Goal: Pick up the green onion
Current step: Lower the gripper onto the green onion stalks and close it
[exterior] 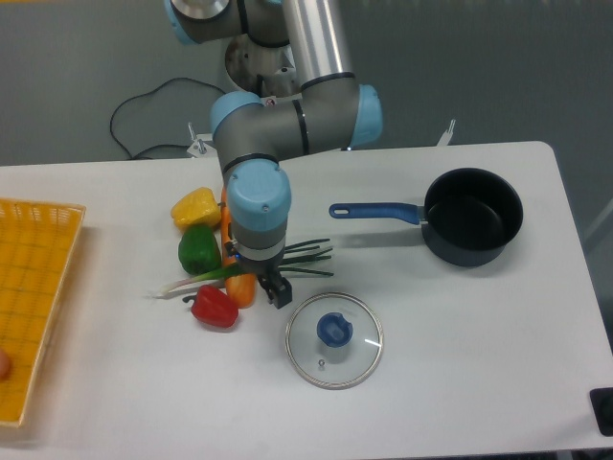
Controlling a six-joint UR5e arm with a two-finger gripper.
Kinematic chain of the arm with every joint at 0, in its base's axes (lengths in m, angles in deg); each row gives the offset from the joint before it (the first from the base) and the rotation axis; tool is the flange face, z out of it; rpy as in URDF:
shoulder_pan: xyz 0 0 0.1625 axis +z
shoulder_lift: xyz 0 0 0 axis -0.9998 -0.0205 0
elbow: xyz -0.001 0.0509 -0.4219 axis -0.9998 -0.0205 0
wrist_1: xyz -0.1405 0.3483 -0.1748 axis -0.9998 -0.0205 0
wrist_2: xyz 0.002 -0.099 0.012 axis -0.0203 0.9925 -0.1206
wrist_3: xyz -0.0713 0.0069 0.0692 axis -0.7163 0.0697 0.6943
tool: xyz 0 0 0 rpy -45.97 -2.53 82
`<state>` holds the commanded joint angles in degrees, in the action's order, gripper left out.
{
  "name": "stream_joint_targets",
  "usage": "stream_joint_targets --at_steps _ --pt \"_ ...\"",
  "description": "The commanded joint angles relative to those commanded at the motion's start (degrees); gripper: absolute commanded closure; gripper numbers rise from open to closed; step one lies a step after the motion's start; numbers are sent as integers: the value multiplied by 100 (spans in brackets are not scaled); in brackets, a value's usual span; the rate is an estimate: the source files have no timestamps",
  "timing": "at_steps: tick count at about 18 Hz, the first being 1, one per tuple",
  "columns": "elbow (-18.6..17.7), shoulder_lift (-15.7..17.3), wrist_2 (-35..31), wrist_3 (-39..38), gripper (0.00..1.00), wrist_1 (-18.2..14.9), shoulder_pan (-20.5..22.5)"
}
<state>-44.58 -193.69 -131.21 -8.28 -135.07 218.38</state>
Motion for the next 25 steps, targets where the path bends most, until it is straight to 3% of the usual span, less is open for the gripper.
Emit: stream_joint_targets --at_steps 4,11,19,25 --pt "-238 -44 -554 -35 3 26 -264" --pt "-300 -88 -546 9 6 210 -290" --pt "-318 -176 -572 -26 30 308 -343" --pt "-309 -176 -572 -26 40 316 -343"
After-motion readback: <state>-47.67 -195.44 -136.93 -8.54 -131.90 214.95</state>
